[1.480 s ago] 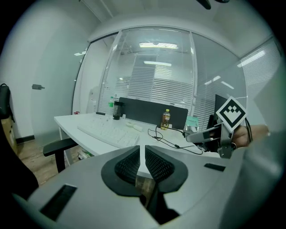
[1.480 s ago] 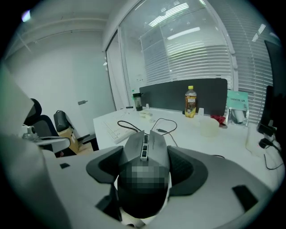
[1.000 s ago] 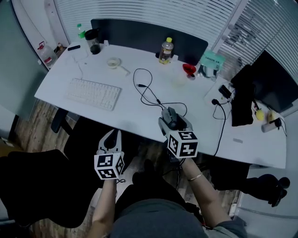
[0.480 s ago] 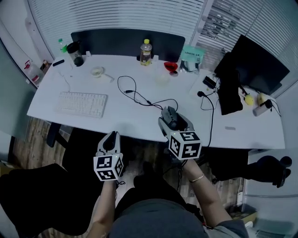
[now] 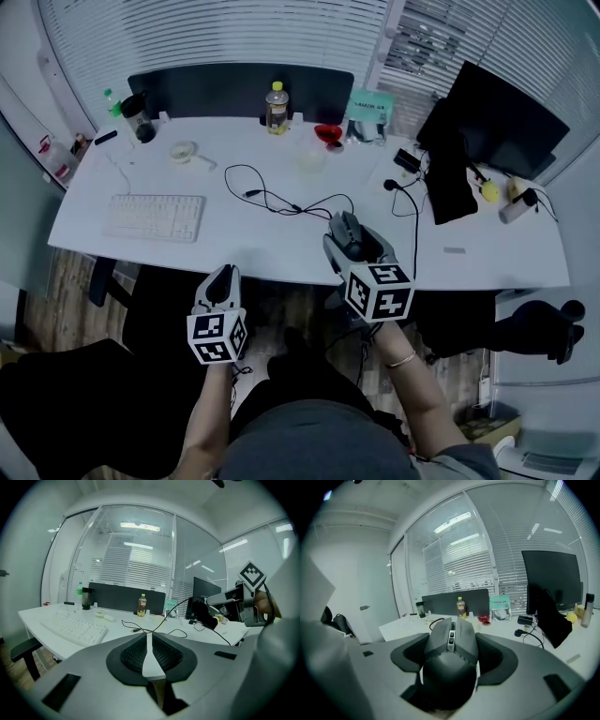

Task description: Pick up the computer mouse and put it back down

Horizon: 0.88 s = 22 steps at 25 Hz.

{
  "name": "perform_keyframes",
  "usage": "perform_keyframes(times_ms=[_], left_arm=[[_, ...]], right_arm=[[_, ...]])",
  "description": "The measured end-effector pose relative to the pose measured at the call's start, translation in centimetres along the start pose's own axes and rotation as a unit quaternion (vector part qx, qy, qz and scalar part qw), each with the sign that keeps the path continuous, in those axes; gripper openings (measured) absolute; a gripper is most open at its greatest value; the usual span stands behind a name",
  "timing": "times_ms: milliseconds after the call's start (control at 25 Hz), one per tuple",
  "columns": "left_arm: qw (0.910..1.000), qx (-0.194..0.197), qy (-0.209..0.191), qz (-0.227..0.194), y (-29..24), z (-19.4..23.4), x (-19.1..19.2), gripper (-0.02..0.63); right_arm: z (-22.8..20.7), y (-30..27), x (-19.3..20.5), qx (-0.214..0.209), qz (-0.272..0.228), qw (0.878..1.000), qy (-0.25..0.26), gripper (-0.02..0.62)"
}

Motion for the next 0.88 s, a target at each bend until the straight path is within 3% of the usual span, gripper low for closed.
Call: perform_keyframes(times_ms=[480,880], left_arm=[[0.9999,0.011,-0.001,0.002,-1.0,-1.1,0.0,0.038],[0.9999,0.003,0.007,0.009,-1.6,-0.8,0.5,0.038]], right_arm=[[-2.0,0.7,0.1,0.018,0.001,1.000,-0.003,0.305],[-3.2,-2.1,3.2,0.023,0.058,0.998,-0.002,0.305]])
Point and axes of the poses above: the fingertips, and each gripper's own axes: y backward along the fingers, z to its left, x out of its underside, the point moved 4 cm from there along y, backward along the fingers, and after that the axes turned 6 degrees about x, right-handed, at the moved point
